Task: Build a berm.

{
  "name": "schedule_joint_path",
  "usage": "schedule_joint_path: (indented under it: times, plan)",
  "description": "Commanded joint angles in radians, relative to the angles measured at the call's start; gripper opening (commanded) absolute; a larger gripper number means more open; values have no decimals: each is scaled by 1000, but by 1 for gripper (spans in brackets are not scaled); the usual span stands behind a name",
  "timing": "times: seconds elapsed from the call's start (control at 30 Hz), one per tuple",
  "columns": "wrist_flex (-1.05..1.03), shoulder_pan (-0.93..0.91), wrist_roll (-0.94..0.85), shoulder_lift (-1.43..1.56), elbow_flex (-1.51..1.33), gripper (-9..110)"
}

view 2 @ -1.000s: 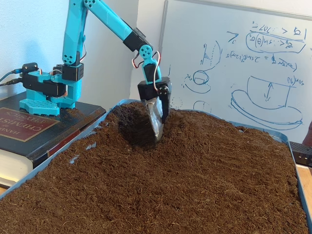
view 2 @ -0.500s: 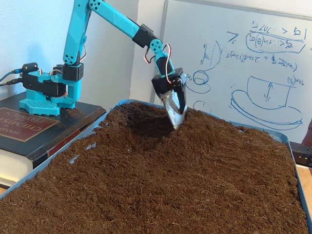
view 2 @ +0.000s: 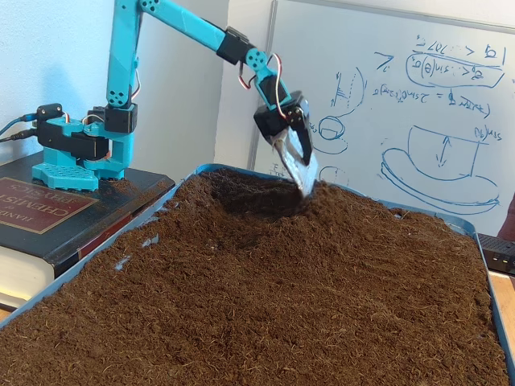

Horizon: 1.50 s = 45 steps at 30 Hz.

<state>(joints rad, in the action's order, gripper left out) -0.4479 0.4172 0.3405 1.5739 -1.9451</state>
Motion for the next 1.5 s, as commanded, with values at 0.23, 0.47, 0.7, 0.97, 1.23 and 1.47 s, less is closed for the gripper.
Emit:
schedule_joint_path:
  times: [0.23, 0.47, 0.7, 0.97, 1.23, 1.47]
  plan:
    - [-195, 58, 87, 359, 6, 0]
    - [-678, 61, 84, 538, -35, 0]
    - [-985, 72, 74, 486, -37, 0]
    - [-939, 137, -32, 360, -41, 0]
    - [-601, 129, -104, 476, -336, 0]
    - [-310, 78, -132, 578, -595, 0]
